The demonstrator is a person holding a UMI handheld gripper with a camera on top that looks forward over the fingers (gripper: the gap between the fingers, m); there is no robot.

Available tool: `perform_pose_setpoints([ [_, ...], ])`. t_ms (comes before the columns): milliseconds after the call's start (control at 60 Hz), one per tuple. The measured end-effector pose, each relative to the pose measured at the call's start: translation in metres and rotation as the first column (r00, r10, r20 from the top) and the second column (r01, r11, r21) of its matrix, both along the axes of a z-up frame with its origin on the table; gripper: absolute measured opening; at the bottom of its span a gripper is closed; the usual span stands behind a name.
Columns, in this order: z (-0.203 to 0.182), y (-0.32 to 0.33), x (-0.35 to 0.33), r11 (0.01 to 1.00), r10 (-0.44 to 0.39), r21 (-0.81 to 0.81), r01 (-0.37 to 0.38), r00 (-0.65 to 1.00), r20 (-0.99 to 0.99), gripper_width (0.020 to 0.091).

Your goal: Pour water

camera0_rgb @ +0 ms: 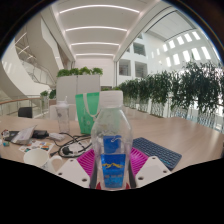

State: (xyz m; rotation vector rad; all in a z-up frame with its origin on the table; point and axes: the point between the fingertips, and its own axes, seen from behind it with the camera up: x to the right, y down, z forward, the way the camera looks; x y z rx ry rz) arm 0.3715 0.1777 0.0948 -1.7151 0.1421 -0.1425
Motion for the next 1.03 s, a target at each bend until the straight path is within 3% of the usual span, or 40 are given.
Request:
perform_pose_setpoints([
  [117,-0.036,0.004,0.007,0.999,-0.008,-0.041,0.006,0.999,-0.038,0.0454],
  [217,-0.023,0.000,-0.008,1.000,-0.014,-0.023,0.012,0.998,-0.055,0.0457],
  [333,-0.029,-0.003,-0.008,0.996,-0.036,-0.084,0.029,0.996,-0.080,0.0534],
  [450,-0.027,-0.023,-0.018,0.986,-0.050,-0.166,0.025,0.988,-0.146,0.0849],
  [617,0.011,-0.086,-0.047,0.976,-0.056,-0.214,0.030,0.992,-0.115,0.0836],
  [850,0.116,-0.203,-0.112,0.972,-0.096,-0.222,0.081,0.994,-0.057,0.0832],
  [1033,0.177,-0.294,-0.190,0.973,-0.120,-0.204,0.109,0.992,-0.040,0.0831],
])
